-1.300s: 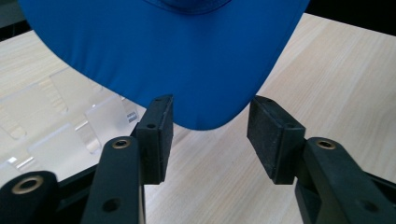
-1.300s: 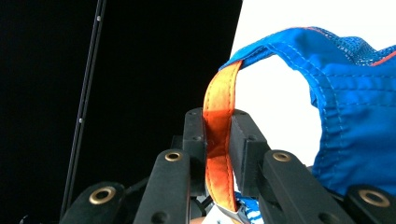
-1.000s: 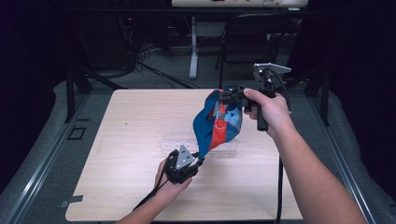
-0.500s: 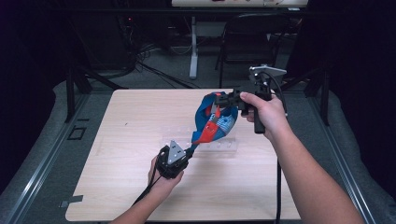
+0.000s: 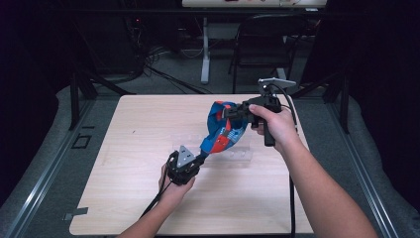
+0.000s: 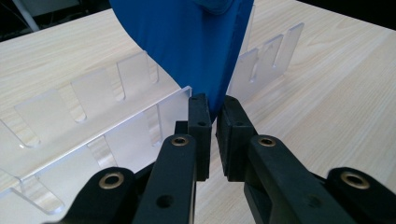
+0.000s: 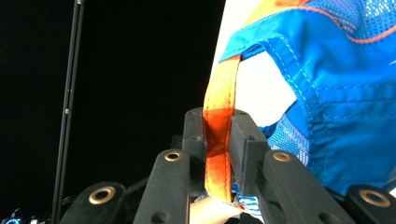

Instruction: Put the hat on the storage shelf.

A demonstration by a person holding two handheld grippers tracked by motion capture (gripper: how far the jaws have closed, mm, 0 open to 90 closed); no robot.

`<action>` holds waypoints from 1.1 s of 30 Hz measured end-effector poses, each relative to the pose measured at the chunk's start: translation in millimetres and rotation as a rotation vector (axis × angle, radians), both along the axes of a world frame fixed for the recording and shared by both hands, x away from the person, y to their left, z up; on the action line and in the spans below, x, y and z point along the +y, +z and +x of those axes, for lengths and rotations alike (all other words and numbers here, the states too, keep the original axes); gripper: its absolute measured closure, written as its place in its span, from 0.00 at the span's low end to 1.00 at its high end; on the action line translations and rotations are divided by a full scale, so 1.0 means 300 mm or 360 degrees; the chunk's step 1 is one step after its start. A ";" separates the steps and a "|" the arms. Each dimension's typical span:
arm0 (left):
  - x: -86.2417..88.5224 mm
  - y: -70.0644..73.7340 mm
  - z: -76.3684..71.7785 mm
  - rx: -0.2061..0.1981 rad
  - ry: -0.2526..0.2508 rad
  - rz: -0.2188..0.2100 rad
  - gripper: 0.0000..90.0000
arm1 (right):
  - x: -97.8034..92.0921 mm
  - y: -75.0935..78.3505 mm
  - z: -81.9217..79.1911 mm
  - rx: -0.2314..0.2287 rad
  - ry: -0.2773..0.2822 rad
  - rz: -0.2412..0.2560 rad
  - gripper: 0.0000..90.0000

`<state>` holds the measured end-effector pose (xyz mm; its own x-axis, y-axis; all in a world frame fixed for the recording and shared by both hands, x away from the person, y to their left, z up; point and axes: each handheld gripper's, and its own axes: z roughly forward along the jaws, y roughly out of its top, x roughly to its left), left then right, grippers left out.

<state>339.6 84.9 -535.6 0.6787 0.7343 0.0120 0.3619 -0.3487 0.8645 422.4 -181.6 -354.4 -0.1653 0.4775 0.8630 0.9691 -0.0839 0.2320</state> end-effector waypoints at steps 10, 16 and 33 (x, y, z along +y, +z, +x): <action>0.000 -0.035 0.010 0.0053 0.0015 -0.0013 0.94 | 0.003 -0.069 0.012 0.0047 -0.0001 -0.0021 0.86; 0.000 -0.054 0.009 0.0061 0.0018 -0.0010 0.94 | 0.002 -0.100 0.012 0.0069 -0.0032 -0.0036 0.86; 0.011 -0.058 -0.002 0.0083 0.0014 -0.0035 0.85 | -0.025 -0.150 0.015 0.0095 -0.0044 -0.0046 0.86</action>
